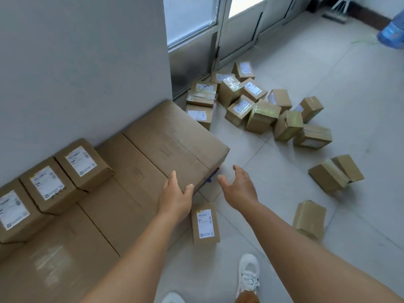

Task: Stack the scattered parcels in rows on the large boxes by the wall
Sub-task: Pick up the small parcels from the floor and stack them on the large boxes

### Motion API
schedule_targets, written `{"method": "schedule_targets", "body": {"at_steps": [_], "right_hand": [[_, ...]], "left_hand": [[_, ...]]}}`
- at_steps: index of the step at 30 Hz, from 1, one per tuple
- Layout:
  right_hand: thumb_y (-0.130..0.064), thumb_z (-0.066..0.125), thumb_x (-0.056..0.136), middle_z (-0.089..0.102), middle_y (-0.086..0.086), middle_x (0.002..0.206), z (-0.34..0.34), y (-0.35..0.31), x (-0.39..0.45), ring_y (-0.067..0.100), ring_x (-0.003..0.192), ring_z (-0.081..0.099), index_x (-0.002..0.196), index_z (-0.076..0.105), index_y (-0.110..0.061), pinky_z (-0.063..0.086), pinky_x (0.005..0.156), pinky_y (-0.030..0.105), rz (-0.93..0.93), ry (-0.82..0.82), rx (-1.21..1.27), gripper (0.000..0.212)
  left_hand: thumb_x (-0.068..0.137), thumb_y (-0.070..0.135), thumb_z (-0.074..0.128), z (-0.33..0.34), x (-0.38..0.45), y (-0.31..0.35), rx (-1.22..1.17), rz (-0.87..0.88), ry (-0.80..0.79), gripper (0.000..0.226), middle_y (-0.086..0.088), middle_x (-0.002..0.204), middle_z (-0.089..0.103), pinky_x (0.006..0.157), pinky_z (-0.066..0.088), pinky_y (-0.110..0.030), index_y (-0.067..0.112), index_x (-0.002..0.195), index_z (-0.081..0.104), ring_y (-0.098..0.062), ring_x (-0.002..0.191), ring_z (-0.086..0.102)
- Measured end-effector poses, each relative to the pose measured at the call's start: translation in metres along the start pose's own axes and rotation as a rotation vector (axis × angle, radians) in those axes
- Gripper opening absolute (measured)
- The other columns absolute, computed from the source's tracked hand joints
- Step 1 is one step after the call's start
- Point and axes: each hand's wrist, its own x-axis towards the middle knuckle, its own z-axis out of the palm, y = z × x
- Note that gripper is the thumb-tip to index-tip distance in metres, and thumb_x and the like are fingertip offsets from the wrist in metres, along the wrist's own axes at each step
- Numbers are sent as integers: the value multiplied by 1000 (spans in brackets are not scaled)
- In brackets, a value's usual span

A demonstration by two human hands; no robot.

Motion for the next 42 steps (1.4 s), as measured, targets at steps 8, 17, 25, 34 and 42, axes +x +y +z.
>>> {"method": "schedule_targets", "body": {"at_steps": [8, 17, 25, 34, 42], "right_hand": [[-43, 47, 97, 24, 2, 157, -99, 92, 58, 22, 142, 28, 151, 22, -16, 27, 112, 38, 44, 9, 63, 66], [-43, 48, 96, 24, 0, 156, -208, 194, 153, 21, 140, 30, 151, 22, -16, 29, 112, 38, 82, -20, 87, 66], [-44, 48, 95, 22, 0, 157, -262, 222, 246, 22, 140, 30, 152, 19, -17, 30, 110, 39, 134, -4, 108, 69], [-46, 52, 94, 23, 2, 157, -284, 205, 395, 25, 141, 29, 152, 15, -19, 30, 108, 39, 236, -3, 130, 74], [-45, 61, 88, 25, 5, 156, -283, 217, 529, 28, 138, 33, 153, 13, -16, 32, 107, 39, 326, 16, 157, 86]], "left_hand": [[97, 37, 48, 104, 5, 98, 6, 14, -22, 72, -7, 158, 20, 112, 25, -37, 15, 154, 9, -24, 143, 25], [96, 34, 52, 235, 40, 208, 8, -16, -53, 78, -8, 159, 17, 113, 24, -39, 15, 154, 5, -26, 144, 22], [95, 37, 53, 291, 115, 285, 103, 63, -76, 80, -5, 159, 17, 109, 29, -39, 17, 153, 4, -24, 142, 26], [93, 40, 55, 323, 259, 357, 162, 53, -120, 83, -3, 159, 16, 110, 27, -39, 19, 154, 2, -24, 143, 23], [89, 38, 64, 362, 382, 394, 279, 108, -179, 92, 0, 160, 14, 111, 29, -40, 20, 154, 1, -22, 144, 22]]}}
